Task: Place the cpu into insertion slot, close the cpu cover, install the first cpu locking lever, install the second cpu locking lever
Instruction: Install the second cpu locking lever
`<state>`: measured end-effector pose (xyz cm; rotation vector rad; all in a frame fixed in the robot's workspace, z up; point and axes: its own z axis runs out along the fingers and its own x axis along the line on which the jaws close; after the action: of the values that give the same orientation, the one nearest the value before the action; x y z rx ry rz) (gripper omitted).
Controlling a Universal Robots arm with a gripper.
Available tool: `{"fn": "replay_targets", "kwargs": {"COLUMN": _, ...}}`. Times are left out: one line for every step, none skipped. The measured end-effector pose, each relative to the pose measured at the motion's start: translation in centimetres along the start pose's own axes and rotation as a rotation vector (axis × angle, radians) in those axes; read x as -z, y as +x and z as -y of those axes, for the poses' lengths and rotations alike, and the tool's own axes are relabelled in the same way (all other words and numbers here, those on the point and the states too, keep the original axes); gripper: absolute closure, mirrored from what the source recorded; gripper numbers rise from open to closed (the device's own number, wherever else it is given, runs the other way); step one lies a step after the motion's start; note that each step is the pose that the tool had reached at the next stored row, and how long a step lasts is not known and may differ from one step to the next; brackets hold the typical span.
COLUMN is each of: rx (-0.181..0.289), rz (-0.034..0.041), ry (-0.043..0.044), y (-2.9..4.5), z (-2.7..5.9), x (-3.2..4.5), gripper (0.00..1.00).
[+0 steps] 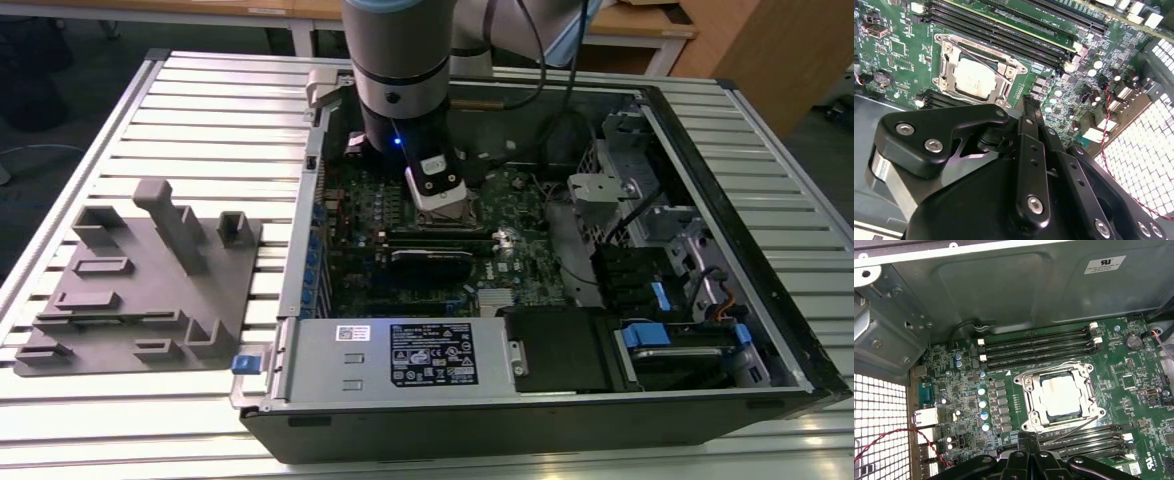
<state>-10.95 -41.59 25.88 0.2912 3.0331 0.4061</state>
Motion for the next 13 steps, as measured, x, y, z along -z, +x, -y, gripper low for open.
{"fn": "replay_targets", "kwargs": {"rx": 0.000, "rz": 0.0000, "ry": 0.0000, "y": 0.00, "z": 0.00, "x": 0.00, "gripper": 0.89}}
{"fn": "replay_targets", "kwargs": {"rx": 0.000, "rz": 0.0000, "ry": 0.0000, "y": 0.00, "z": 0.00, "x": 0.00, "gripper": 0.89}}
{"fn": "replay_targets", "kwargs": {"rx": 0.000, "rz": 0.0000, "ry": 0.0000, "y": 0.00, "z": 0.00, "x": 0.00, "gripper": 0.89}}
{"fn": "replay_targets", "kwargs": {"rx": 0.000, "rz": -0.0008, "ry": 0.0002, "y": -0.05, "z": -0.01, "x": -0.01, "gripper": 0.89}}
{"fn": "replay_targets", "kwargs": {"rx": -0.001, "rz": -0.0045, "ry": 0.0012, "y": -0.24, "z": -0.05, "x": -0.02, "gripper": 0.89}}
{"fn": "replay_targets", "kwargs": {"rx": -0.003, "rz": -0.0110, "ry": 0.0039, "y": -0.51, "z": -0.10, "x": -0.05, "gripper": 0.89}}
{"fn": "replay_targets", "kwargs": {"rx": -0.004, "rz": -0.0168, "ry": 0.0088, "y": -0.73, "z": -0.13, "x": -0.07, "gripper": 0.89}}
{"fn": "replay_targets", "kwargs": {"rx": -0.006, "rz": -0.0218, "ry": 0.0160, "y": -0.92, "z": -0.17, "x": -0.08, "gripper": 0.89}}
{"fn": "replay_targets", "kwargs": {"rx": -0.007, "rz": -0.0255, "ry": 0.0259, "y": -1.10, "z": -0.20, "x": -0.10, "gripper": 0.89}}
{"fn": "replay_targets", "kwargs": {"rx": -0.008, "rz": -0.0280, "ry": 0.0381, "y": -1.23, "z": -0.23, "x": -0.12, "gripper": 0.89}}
{"fn": "replay_targets", "kwargs": {"rx": -0.009, "rz": -0.0299, "ry": 0.0505, "y": -1.37, "z": -0.25, "x": -0.13, "gripper": 0.89}}
{"fn": "replay_targets", "kwargs": {"rx": -0.009, "rz": -0.0321, "ry": 0.0631, "y": -1.52, "z": -0.27, "x": -0.14, "gripper": 0.89}}
{"fn": "replay_targets", "kwargs": {"rx": -0.010, "rz": -0.0348, "ry": 0.0762, "y": -1.67, "z": -0.30, "x": -0.15, "gripper": 0.89}}
